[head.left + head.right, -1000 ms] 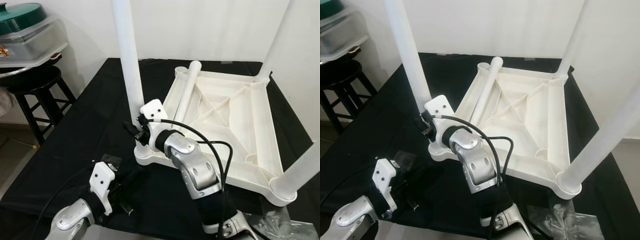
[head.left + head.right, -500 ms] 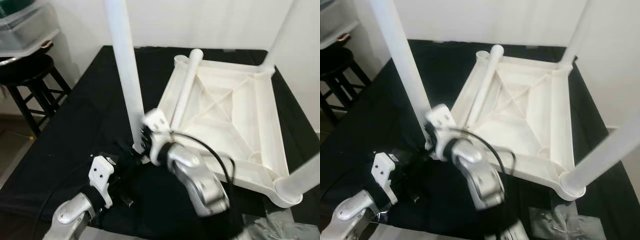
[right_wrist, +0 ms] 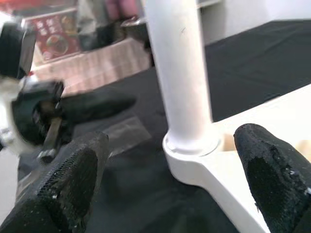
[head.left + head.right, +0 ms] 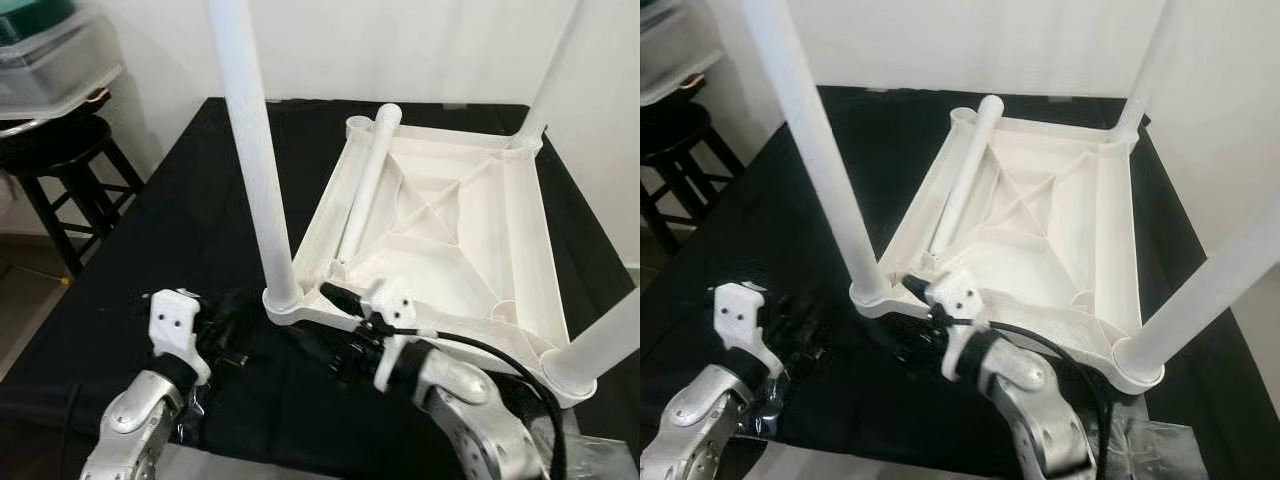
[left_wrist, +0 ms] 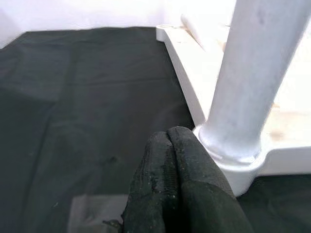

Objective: Building children table

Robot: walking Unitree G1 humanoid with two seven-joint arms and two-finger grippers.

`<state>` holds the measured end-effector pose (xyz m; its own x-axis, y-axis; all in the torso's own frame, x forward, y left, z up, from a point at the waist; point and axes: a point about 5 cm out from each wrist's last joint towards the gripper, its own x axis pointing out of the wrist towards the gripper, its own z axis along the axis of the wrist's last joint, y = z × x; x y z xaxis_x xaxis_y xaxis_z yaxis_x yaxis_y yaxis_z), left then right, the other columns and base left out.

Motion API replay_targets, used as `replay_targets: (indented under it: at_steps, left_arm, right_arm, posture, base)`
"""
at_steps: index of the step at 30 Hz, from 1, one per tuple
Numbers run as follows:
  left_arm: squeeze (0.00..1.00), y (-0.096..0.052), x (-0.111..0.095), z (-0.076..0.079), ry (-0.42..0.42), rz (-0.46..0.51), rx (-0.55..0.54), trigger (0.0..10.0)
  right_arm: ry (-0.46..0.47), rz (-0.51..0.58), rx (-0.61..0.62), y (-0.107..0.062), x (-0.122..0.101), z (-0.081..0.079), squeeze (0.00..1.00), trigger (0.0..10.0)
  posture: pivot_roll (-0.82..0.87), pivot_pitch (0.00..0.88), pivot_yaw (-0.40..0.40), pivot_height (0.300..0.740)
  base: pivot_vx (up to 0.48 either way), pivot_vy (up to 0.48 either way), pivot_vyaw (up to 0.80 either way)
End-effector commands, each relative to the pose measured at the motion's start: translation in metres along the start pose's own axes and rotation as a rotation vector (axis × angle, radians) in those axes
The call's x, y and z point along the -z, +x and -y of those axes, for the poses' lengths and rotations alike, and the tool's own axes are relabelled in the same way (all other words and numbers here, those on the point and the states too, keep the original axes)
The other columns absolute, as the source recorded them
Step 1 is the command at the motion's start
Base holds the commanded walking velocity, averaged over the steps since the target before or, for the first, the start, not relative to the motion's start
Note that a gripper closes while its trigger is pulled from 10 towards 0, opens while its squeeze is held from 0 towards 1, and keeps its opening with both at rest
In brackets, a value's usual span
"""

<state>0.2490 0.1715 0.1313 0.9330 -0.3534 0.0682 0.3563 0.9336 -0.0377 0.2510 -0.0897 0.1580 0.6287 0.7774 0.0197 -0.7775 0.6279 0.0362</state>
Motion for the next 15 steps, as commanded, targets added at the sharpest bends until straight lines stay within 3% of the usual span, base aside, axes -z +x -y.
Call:
replay_targets:
  at_steps: [1, 8, 15]
  left_arm:
    - [0.00, -0.0045, 0.0055, 0.0038, -0.021, -0.023, -0.008, 10.0]
    - [0.00, -0.0005, 0.0101, 0.0097, -0.053, -0.035, 0.004, 10.0]
    - [0.00, 0.0018, 0.0106, 0.0113, -0.064, -0.034, 0.012, 10.0]
  right_arm:
    - [0.017, 0.023, 0.005, -0.0012, -0.0003, -0.0010, 0.00, 10.0]
    - [0.141, 0.035, -0.126, -0.0061, 0.0028, -0.0025, 0.00, 10.0]
    - [0.160, 0.003, -0.213, -0.0074, 0.0061, -0.0048, 0.00, 10.0]
  posture:
    - [-0.06, 0.125, 0.045, 0.740]
    - [-0.06, 0.112, 0.035, 0.740]
    - [-0.06, 0.112, 0.021, 0.740]
  base:
    - [0.000, 0.000, 0.00]
    - [0.000, 0.000, 0.00]
    - [0.000, -0.472, 0.00]
